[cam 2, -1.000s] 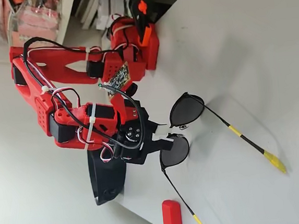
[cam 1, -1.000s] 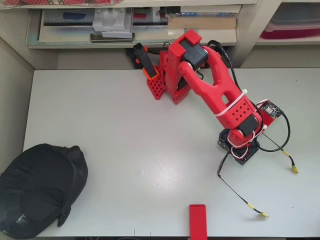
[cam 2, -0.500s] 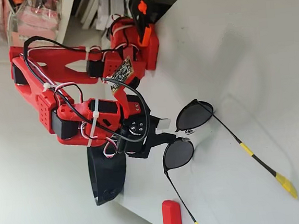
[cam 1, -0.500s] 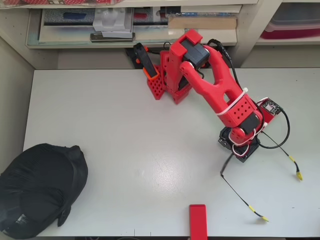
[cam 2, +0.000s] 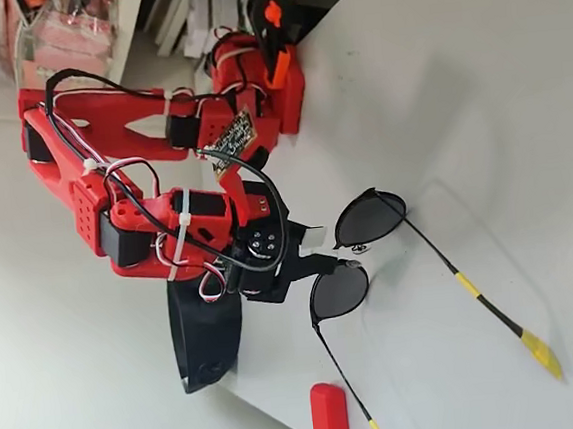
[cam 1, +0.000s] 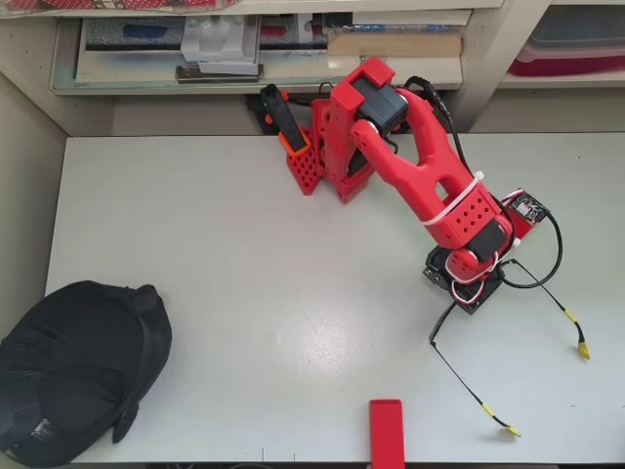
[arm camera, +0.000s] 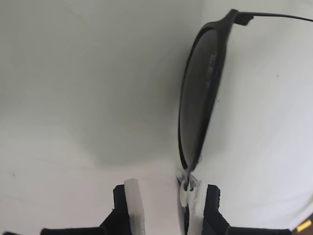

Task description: Place Meta Rayban sunglasses on black head mold for quality assessment

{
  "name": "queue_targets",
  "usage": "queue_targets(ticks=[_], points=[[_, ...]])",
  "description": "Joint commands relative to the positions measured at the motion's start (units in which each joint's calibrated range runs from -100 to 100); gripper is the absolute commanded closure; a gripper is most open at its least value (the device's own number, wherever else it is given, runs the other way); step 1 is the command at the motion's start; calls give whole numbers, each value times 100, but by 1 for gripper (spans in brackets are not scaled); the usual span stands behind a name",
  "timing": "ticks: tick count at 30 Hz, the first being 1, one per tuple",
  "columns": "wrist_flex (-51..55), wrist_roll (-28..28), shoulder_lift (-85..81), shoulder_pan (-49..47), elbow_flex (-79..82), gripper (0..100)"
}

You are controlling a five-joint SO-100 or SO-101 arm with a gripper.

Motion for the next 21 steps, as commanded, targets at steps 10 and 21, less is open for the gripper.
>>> queue_targets(ticks=[10,21], points=[[-243,-425,266,-247,-878,46],[-243,-419,283,-194,-941,60]])
